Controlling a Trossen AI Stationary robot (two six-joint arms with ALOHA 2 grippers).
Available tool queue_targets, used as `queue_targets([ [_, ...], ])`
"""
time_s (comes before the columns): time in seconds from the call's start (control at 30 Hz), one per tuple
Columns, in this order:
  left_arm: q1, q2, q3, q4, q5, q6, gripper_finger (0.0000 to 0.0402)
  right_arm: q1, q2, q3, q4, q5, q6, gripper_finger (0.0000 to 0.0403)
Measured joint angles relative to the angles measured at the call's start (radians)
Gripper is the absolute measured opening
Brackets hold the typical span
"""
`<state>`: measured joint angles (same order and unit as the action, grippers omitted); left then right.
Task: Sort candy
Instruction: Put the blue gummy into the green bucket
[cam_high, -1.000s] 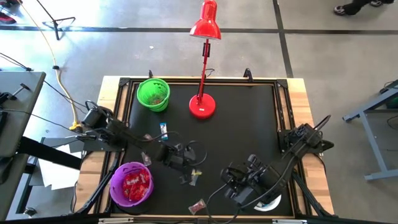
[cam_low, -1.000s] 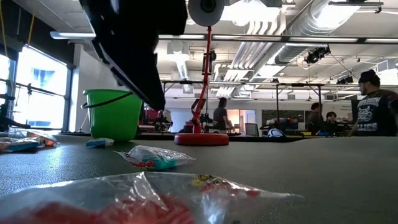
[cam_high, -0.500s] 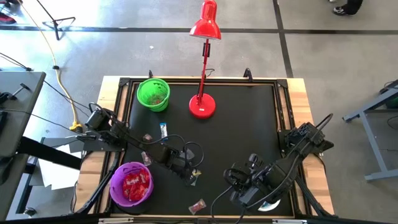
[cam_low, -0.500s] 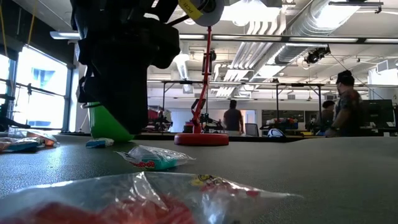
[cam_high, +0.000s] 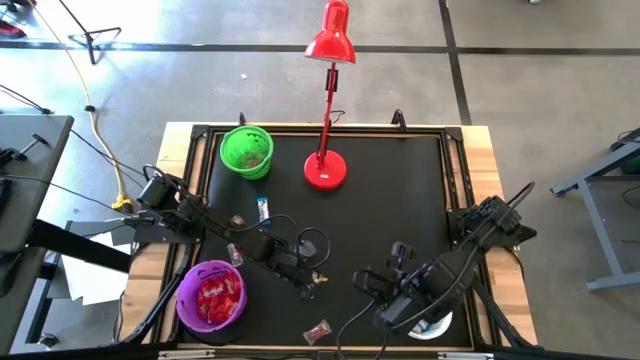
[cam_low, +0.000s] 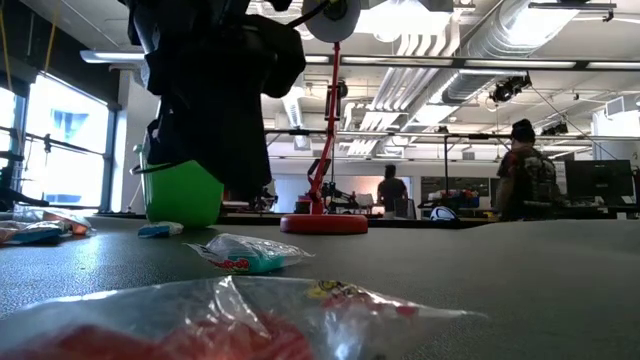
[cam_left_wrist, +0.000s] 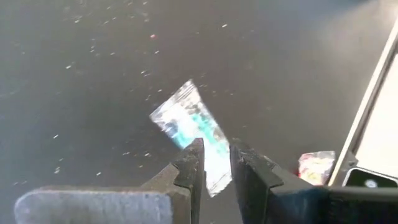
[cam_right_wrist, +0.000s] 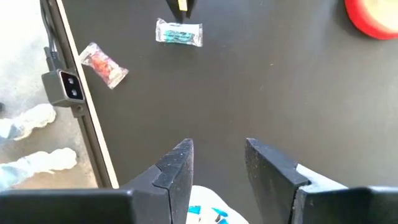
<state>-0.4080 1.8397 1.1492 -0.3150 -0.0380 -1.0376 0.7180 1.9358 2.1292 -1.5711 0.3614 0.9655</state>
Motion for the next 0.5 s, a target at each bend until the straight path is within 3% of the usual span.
queue_targets([
  [0.5, 0.0, 0.0, 0.0, 0.03, -0.011, -0.088, 0.0063, -0.011, 0.001, 0.0, 0.032, -0.003, 0.021, 0.0142],
])
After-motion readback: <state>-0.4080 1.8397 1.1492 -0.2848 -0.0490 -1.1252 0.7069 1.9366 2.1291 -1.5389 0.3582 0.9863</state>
